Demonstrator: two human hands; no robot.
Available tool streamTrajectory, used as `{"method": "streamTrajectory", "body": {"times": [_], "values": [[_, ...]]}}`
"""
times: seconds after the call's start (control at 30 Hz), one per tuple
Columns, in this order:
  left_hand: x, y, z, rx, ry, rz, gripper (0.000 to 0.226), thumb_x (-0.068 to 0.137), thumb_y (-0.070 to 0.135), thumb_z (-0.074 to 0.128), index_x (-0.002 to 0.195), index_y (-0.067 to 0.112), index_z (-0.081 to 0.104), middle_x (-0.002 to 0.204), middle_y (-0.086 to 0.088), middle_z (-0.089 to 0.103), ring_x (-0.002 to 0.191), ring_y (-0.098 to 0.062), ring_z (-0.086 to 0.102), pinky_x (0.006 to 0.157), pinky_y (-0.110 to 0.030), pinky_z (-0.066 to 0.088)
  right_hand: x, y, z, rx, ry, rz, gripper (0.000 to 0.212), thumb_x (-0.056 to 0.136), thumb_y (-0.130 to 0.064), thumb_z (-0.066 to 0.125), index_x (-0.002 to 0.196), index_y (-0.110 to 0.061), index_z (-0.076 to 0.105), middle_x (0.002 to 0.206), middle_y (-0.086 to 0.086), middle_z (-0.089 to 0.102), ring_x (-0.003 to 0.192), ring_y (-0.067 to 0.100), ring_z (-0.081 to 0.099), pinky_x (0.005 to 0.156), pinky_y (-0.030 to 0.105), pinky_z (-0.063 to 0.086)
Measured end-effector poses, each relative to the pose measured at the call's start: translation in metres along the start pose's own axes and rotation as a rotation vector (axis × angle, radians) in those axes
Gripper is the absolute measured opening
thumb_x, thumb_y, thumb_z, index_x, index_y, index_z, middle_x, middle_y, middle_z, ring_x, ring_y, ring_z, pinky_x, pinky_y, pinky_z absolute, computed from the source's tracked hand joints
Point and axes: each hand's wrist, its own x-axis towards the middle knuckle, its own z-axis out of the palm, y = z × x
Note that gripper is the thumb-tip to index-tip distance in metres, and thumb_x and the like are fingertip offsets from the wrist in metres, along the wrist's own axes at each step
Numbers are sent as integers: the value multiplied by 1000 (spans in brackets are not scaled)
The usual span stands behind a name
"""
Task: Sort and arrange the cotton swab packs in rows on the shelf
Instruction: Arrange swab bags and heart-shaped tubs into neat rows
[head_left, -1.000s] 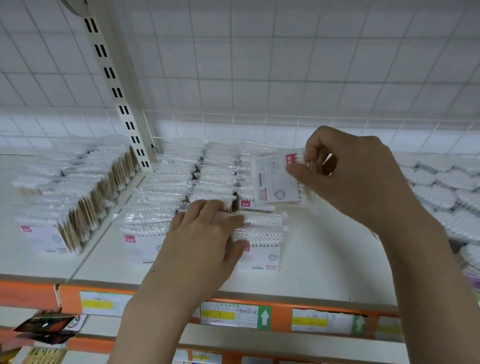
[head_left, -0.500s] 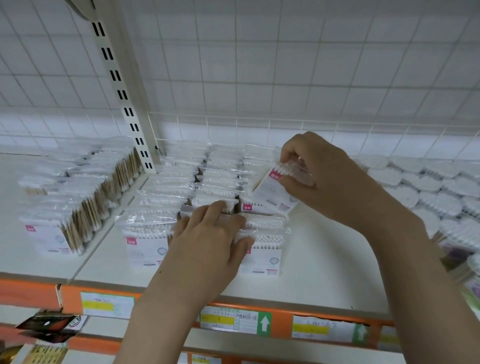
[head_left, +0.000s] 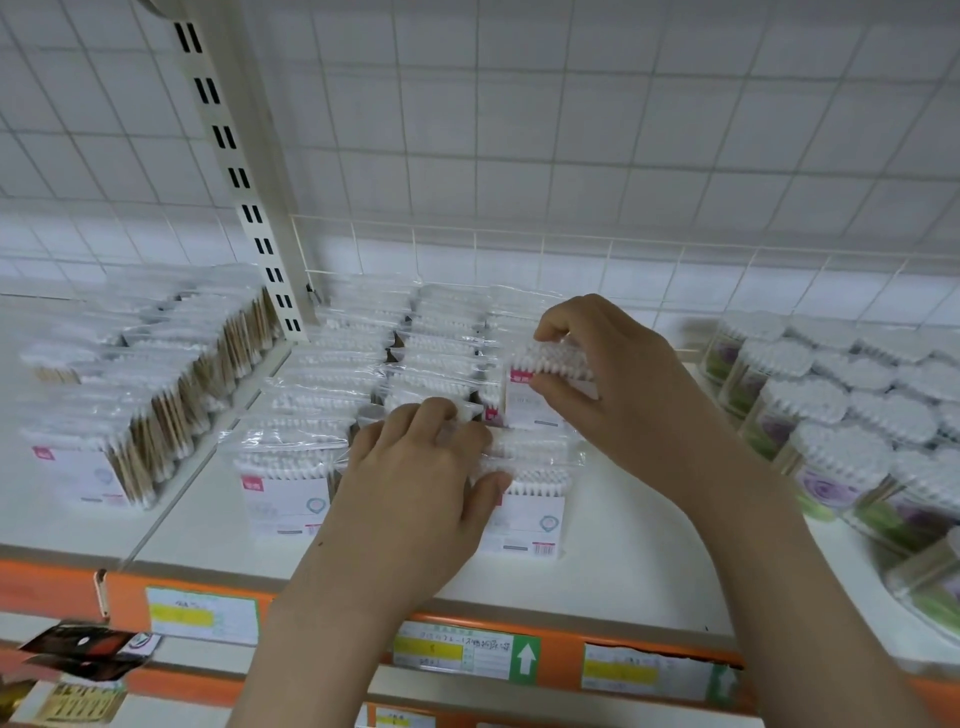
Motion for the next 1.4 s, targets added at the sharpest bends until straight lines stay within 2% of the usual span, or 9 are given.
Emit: {"method": "streamTrajectory", "body": {"times": [0.2, 0.37, 0.5, 0.67, 0.83, 0.97, 1.1, 1.27, 1.4], "values": [[-3, 0, -2, -49, 21, 2, 32, 84, 45, 55, 107, 24, 63, 121, -1, 52, 111, -23, 51, 92, -40, 37, 0, -2, 9, 40, -14, 0, 27, 85, -21, 65, 108, -16, 52, 106, -12, 49, 91, 15, 57, 80, 30, 45], [-4, -2, 0, -71, 35, 7, 31, 82, 44, 58, 105, 24, 65, 127, -6, 49, 116, -28, 48, 92, -45, 39, -2, 3, 21, 32, -115, 62, 24, 85, -24, 64, 106, -15, 55, 104, -6, 49, 88, 17, 54, 80, 29, 43], [-4, -2, 1, -76, 71, 29, 26, 80, 38, 66, 98, 20, 69, 123, -11, 53, 114, -32, 51, 87, -49, 43, -8, 11, 27, 0, -195, 73, 23, 90, -27, 56, 111, -18, 62, 102, -5, 64, 100, 12, 53, 84, 21, 37], [2, 0, -3, -41, 143, 89, 40, 88, 40, 38, 86, 17, 71, 115, -8, 59, 109, -29, 55, 81, -44, 47, -22, 16, 24, 124, -190, 133, 22, 95, -24, 42, 111, -28, 56, 95, -12, 66, 95, 0, 52, 79, 14, 40], [13, 4, -3, -47, 126, 100, 48, 90, 33, 27, 118, 11, 60, 123, -6, 57, 117, -26, 51, 94, -39, 39, -25, 21, 15, 159, -54, 118, 29, 92, -3, 43, 111, -17, 59, 96, -20, 60, 87, -2, 56, 75, 6, 39], [14, 2, 1, -56, 69, 68, 35, 97, 28, 41, 125, 13, 56, 132, 0, 53, 130, -20, 40, 107, -40, 28, -20, 31, 6, -32, -11, 121, 29, 89, -2, 50, 114, -12, 61, 108, -2, 63, 99, 15, 55, 84, 19, 37], [12, 2, 2, -65, 64, 57, 33, 93, 28, 41, 108, 14, 66, 114, 1, 64, 113, -19, 55, 101, -42, 36, -11, 34, 4, -158, -92, 154, 29, 91, -15, 53, 119, -18, 58, 112, -6, 61, 104, 17, 51, 91, 33, 38], [10, 3, 2, -55, 100, 44, 33, 89, 28, 43, 99, 11, 69, 104, -2, 67, 99, -22, 61, 90, -43, 43, 1, 32, 11, -184, -214, 161, 26, 91, -27, 53, 117, -24, 57, 101, -11, 60, 97, 10, 50, 90, 26, 34], [10, 5, 4, -44, 110, 63, 47, 88, 34, 29, 99, 12, 69, 102, -1, 66, 97, -22, 61, 85, -39, 43, 4, 32, 11, -166, -257, 191, 23, 91, -28, 54, 112, -22, 62, 91, -8, 56, 90, 11, 52, 86, 25, 36]]}}
